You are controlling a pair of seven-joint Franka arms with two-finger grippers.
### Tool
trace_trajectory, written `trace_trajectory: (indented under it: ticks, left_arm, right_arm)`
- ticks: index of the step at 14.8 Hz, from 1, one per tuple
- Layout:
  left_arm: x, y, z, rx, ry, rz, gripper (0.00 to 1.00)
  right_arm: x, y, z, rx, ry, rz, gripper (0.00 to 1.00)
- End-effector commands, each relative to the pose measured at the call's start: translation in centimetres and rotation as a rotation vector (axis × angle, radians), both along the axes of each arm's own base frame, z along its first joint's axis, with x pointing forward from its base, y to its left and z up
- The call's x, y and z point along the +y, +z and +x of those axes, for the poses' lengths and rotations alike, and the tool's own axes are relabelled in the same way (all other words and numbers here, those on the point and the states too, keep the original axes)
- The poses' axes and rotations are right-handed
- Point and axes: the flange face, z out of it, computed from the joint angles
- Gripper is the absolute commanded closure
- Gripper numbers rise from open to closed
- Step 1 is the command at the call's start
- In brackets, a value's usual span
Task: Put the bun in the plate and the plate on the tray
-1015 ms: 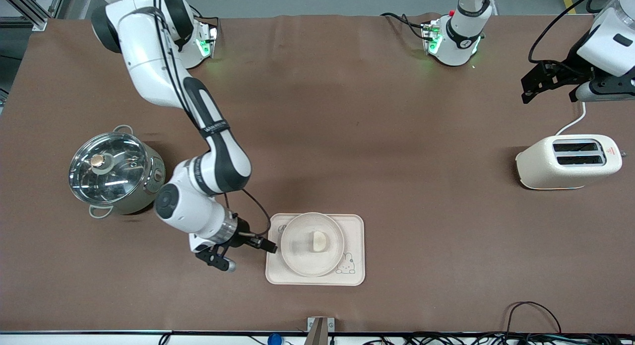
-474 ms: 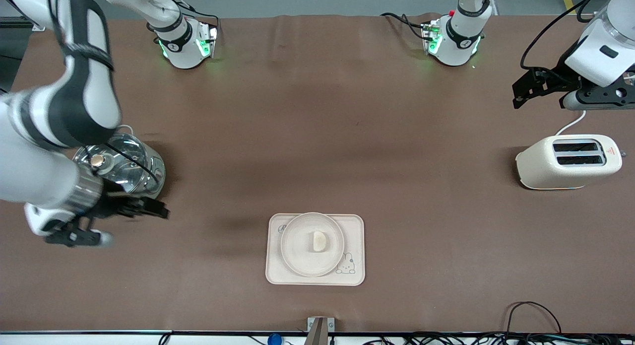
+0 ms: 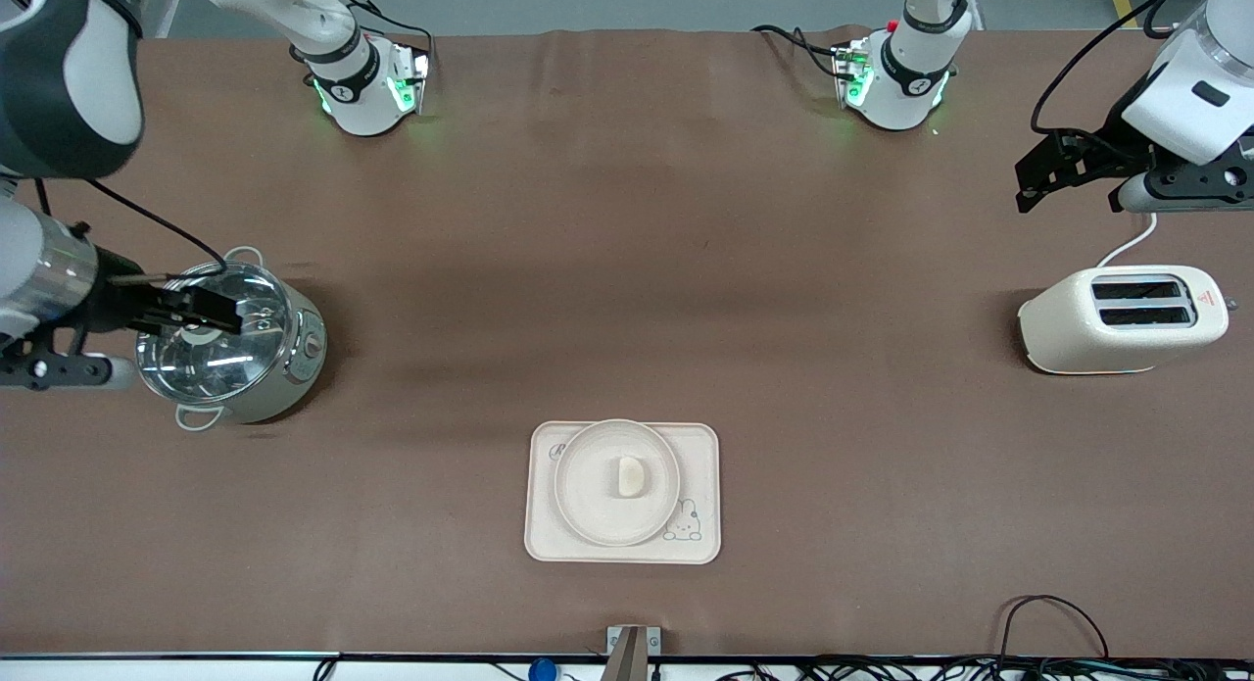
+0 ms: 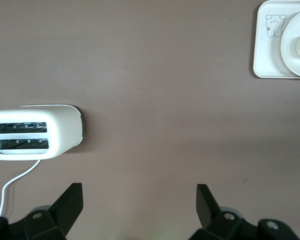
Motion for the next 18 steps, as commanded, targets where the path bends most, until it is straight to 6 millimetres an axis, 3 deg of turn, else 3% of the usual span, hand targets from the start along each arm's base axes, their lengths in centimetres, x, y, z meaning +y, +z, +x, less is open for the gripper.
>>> trace_trajectory:
  ticks: [1,3,4,6,10,14,18]
  left_arm:
    - [0.3,0.7,-0.2,-0.009,-0.016,-0.003,0.00]
    - [0.3,0.8,-0.3,-0.012,-0.016,-0.003,0.00]
    - [0.3,0.8,-0.3,-0.012,-0.016,-0.003,0.00]
    - [0.3,0.9,-0.3,-0.012,-0.014,-0.003,0.00]
    - [0.4,0.9,-0.3,-0.012,-0.014,-0.001,0.00]
    - [0.4,0.9,-0.3,-0.010,-0.013,-0.001,0.00]
    - [1.2,1.6,0.0,-0.026,-0.068,-0.003,0.00]
  right_arm:
    - [-1.8,2.6,-3.4,0.023,0.004,-0.023,0.00]
    - [-3.3,5.6,-5.5,-0.013,-0.009,-0.005,0.00]
    - [-5.4,6.9,-6.9,-0.031,-0.039,0.012,0.00]
    - [-7.3,8.4,-9.7,-0.050,-0.062,0.037,0.00]
    - [-8.0,7.9,-14.4,-0.086,-0.078,0.048,0.00]
    - [-6.5,9.7,-13.5,-0.136,-0.050,0.018,0.00]
    - [-5.9,8.5,-12.1,-0.128,-0.048,-0.013,0.00]
